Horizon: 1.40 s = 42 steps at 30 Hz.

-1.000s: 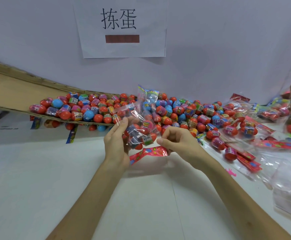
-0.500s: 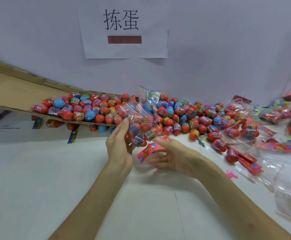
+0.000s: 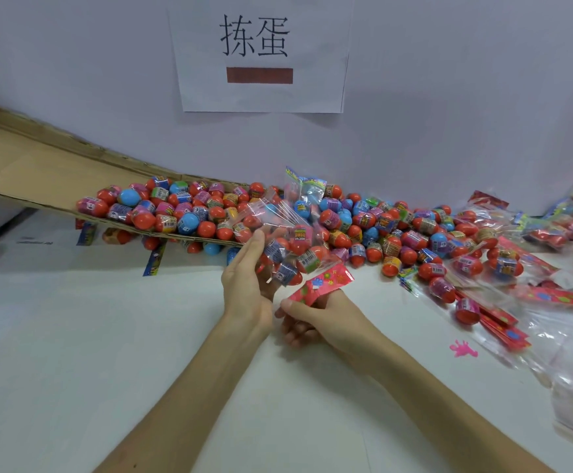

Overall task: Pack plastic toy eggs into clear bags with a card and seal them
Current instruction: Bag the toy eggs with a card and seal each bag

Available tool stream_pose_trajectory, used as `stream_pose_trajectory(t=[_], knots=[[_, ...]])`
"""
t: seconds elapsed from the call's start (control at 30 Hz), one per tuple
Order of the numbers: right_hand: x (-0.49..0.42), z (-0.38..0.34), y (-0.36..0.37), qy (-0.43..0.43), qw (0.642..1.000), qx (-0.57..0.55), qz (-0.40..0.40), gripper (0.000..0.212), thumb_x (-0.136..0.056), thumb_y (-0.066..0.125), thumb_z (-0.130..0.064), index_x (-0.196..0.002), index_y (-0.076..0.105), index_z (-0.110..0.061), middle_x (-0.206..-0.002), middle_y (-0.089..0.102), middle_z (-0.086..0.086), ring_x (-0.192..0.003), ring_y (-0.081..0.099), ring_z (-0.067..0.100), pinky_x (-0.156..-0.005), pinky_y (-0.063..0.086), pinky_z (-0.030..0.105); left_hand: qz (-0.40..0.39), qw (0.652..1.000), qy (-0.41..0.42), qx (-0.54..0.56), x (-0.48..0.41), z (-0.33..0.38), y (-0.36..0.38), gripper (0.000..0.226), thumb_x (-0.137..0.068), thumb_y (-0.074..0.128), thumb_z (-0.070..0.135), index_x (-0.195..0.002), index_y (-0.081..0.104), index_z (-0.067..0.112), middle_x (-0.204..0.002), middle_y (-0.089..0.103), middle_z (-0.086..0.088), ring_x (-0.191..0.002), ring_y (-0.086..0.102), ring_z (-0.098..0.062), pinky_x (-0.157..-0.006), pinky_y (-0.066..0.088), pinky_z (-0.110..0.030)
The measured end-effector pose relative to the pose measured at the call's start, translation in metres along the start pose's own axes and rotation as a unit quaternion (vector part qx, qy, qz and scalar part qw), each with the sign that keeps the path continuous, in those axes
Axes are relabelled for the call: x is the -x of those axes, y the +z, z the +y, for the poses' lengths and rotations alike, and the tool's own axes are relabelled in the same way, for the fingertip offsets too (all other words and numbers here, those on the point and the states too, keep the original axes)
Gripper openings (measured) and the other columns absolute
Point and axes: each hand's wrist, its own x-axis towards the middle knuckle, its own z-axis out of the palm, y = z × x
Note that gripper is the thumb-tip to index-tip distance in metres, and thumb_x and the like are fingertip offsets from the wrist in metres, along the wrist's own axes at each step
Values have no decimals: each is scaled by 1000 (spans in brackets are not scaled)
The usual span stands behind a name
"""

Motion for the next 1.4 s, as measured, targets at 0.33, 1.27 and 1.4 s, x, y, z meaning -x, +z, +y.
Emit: stream_pose_trajectory(t=[0.33,1.27,1.4], knots=[[2,-2,-8,8,997,25,-67,19,-96,72,-20,-88,74,-3,-78,73,15,-63,69,22,-59,58,28,-9,1000,-15,8,-3,6,-4,17,-98,66,30,-102,79,19,-112,78,-8,-105,76,-25,-89,61,-41],[-9,-8,-52,-135,901,411,35,27,-94,71,-37,-71,64,-24,-70,64,-13,-68,56,2,-61,40,19,-17,985,27,-169,-10,19,-10,34,-100,67,28,-73,81,42,-82,79,9,-67,75,-6,-52,59,-25],[-11,-1,-44,-159,883,439,42,32,-91,73,-40,-64,59,-31,-67,61,-23,-70,54,-1,-58,38,15,54,977,59,-198,-10,10,-11,43,-102,64,30,-64,77,43,-70,75,16,-69,73,-8,-58,60,-27]])
